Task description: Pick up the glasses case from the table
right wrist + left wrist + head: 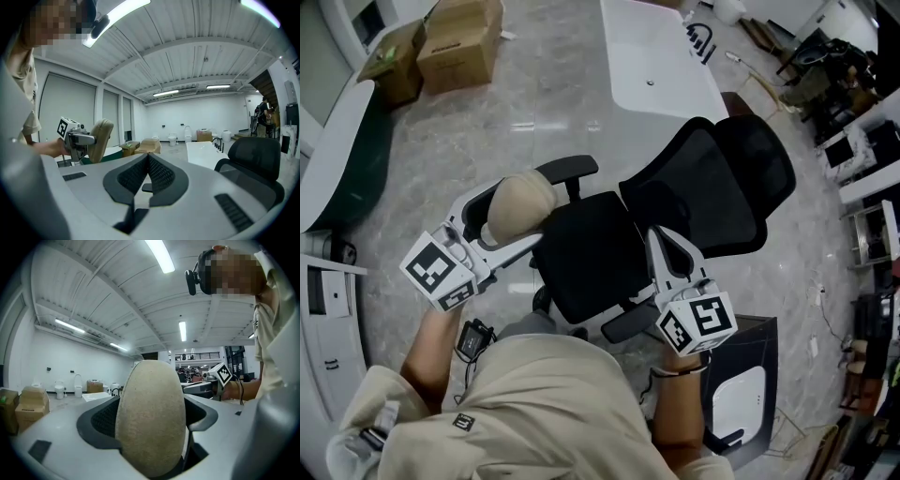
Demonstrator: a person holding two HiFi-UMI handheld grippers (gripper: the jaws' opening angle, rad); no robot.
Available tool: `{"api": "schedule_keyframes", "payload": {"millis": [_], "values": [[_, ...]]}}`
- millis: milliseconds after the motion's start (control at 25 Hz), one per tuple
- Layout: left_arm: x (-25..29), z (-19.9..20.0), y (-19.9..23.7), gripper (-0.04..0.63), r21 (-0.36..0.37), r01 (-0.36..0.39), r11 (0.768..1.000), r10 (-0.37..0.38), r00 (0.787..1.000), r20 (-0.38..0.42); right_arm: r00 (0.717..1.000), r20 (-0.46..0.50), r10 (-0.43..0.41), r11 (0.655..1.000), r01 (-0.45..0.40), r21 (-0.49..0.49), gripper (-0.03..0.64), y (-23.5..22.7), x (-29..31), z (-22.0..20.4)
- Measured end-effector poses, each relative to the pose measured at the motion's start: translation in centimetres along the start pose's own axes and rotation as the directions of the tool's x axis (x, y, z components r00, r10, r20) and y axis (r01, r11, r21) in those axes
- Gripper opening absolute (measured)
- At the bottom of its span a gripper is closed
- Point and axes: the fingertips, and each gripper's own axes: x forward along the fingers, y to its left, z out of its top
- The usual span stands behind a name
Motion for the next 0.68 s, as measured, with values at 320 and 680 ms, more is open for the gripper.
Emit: {"api": "schedule_keyframes", "payload": {"millis": [320,680], "values": [[0.1,-0.7,0.3,0.413,0.000,-0.014,1.000,0.014,1.000,-0.009,1.000,-0.003,0.002,1.000,-0.002,0.011,0.021,-0.3,0.1,-0.8],[0.7,-1.4,1.1,0.413,-0.004,-0.019,1.000,0.019,1.000,-0.018,1.000,-0.013,-0.004,1.000,0.004,0.019,0.021,-0.8,0.6,-1.3]]}}
